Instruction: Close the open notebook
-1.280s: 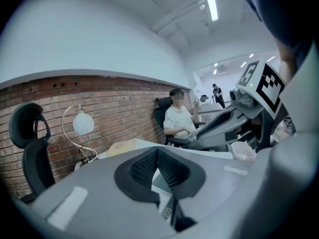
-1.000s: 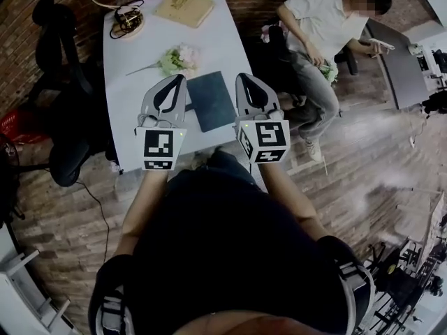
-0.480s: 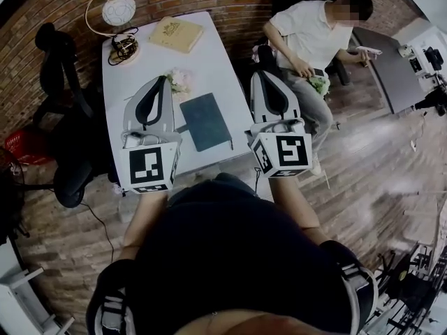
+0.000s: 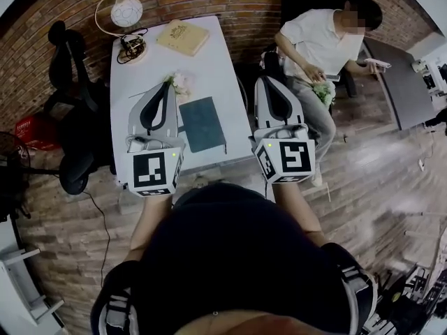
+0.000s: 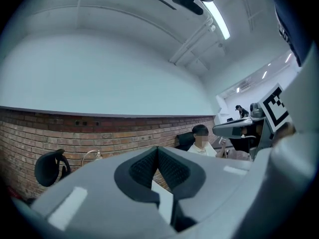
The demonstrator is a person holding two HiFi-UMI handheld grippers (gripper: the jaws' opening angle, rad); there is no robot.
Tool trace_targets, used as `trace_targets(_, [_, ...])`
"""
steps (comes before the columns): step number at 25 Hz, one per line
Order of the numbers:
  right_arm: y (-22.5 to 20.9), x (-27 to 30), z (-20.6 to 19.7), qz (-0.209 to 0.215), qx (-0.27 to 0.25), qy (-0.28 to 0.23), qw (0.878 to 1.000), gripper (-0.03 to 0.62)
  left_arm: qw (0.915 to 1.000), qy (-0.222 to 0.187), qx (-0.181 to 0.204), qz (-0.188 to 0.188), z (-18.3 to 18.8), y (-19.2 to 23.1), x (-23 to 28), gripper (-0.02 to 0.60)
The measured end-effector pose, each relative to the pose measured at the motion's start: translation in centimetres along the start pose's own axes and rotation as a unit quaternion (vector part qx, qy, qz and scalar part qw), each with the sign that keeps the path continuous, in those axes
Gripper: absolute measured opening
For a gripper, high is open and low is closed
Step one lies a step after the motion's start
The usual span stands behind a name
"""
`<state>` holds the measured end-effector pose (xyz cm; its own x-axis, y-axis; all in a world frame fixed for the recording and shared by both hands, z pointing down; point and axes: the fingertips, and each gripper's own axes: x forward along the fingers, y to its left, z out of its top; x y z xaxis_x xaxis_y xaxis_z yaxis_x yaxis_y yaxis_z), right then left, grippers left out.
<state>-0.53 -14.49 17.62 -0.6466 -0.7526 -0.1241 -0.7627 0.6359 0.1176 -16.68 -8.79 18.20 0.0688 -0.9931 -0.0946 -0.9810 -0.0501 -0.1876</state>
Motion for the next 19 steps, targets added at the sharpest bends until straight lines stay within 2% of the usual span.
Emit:
trace_targets(9, [-1.8,-3.0,-0.6,0.039,0.014,-0.019,0.999,0.012,0.9996,0.003,0.007,0.028,0.3,-4.6,-1.8,0.006])
trace_targets(19, [-3.4,-5.0,-0.5,0.047,0.017,-0.023,0.998,0.012,0.9996,0.002,0.007,0.027,0.9,-7.5,-2.2,0.006])
